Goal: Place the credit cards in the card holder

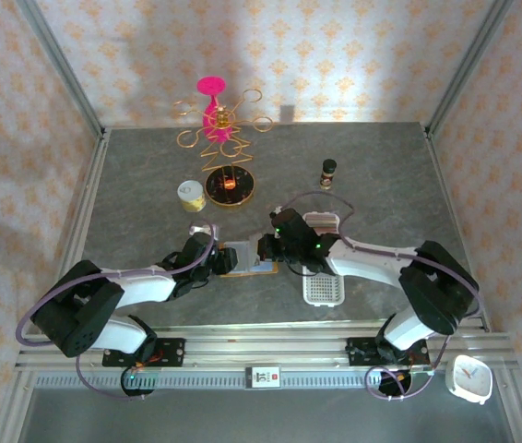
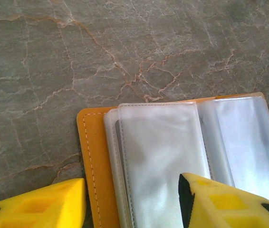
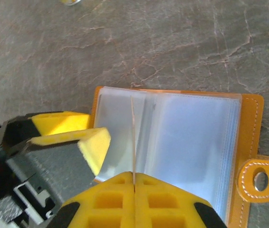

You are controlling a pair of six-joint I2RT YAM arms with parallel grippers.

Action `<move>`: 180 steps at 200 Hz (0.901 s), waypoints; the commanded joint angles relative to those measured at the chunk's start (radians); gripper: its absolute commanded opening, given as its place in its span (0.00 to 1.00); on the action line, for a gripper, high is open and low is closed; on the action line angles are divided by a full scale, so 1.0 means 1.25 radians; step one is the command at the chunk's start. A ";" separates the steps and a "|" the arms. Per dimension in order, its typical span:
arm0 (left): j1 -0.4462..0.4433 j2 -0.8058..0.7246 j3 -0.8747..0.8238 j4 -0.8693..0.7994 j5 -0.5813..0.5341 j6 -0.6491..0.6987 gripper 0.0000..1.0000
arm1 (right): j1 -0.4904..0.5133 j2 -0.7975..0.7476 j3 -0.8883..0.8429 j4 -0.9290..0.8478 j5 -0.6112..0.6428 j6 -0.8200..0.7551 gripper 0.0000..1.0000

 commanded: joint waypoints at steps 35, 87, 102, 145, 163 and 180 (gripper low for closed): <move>-0.019 0.058 0.021 -0.032 0.054 -0.001 0.44 | 0.003 0.065 0.003 0.092 0.040 0.082 0.00; -0.019 0.076 0.034 -0.050 0.043 0.005 0.33 | 0.003 0.084 -0.003 0.115 0.071 0.109 0.00; -0.019 0.075 0.033 -0.050 0.042 0.005 0.32 | 0.003 0.088 -0.011 0.136 0.062 0.119 0.00; -0.019 0.077 0.033 -0.051 0.039 0.004 0.32 | 0.003 0.105 -0.023 0.166 0.056 0.144 0.00; -0.019 0.075 0.033 -0.052 0.038 0.004 0.32 | 0.003 0.107 -0.022 0.153 0.068 0.147 0.00; -0.019 0.071 0.032 -0.053 0.037 0.004 0.32 | 0.003 0.105 -0.030 0.158 0.072 0.157 0.00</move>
